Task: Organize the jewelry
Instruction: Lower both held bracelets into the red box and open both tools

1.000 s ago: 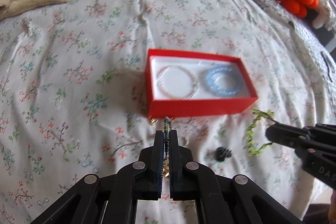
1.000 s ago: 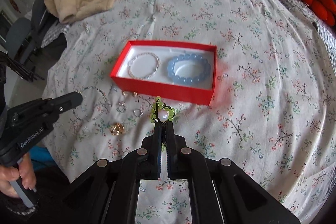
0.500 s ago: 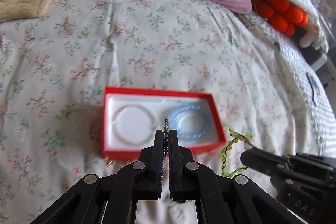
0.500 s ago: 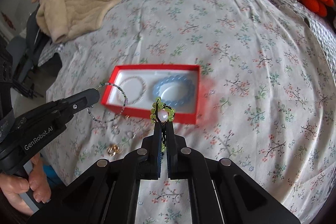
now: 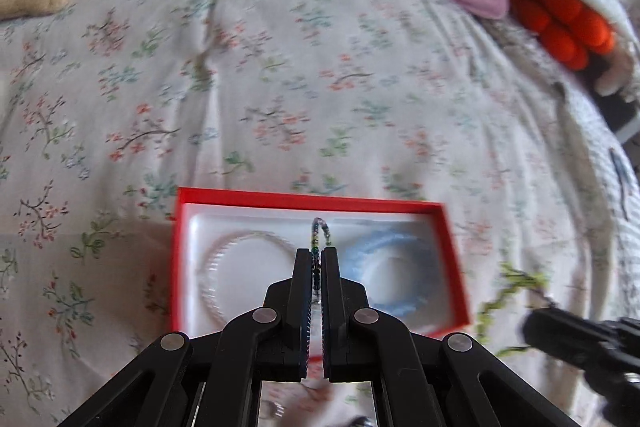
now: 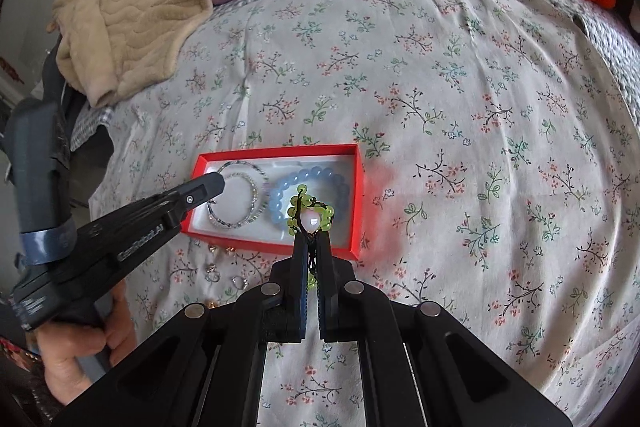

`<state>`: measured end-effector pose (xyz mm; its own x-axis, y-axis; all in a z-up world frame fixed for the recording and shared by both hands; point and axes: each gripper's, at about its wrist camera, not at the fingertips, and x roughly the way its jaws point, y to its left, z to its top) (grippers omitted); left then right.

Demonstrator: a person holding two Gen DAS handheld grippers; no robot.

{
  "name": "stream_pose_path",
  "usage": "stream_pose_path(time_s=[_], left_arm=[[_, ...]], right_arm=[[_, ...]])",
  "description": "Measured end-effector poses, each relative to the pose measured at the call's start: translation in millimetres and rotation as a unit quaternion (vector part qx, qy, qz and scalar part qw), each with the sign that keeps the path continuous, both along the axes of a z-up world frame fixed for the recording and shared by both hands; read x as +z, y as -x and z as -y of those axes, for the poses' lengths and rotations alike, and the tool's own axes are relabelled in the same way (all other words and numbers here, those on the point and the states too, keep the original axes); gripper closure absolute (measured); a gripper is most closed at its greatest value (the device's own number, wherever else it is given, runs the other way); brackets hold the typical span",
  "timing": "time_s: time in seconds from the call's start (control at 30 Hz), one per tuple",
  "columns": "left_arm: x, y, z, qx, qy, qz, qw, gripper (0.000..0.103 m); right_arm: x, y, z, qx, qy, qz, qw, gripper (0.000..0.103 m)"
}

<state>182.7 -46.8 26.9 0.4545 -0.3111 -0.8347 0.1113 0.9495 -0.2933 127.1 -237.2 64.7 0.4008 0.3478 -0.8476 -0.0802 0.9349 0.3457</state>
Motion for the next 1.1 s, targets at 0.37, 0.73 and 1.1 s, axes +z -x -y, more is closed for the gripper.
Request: stream_pose_path(time_s=[0.37,0.73,1.1], left_arm=[[-9.7,-2.5,-3.5,0.007,-0.060,0.006,0.9982,0.086],[-1.6,14.8,-9.0,0.006,-0.096,0.025,0.9950,0.055],[-3.2,19.8,-26.4,0.022,-0.123,0.026,0.9918,0.050]], right_arm=[[-5.8,-6.6,-1.1,-0.001,0.004,-0.003,1.000,0.100],[-9.0,-21.7,-16.5,0.005,0.010,0.002,1.000,0.099],[-31.8,-51.0,-50.0,0.029,-0.018,-0.011,0.999,0.099]])
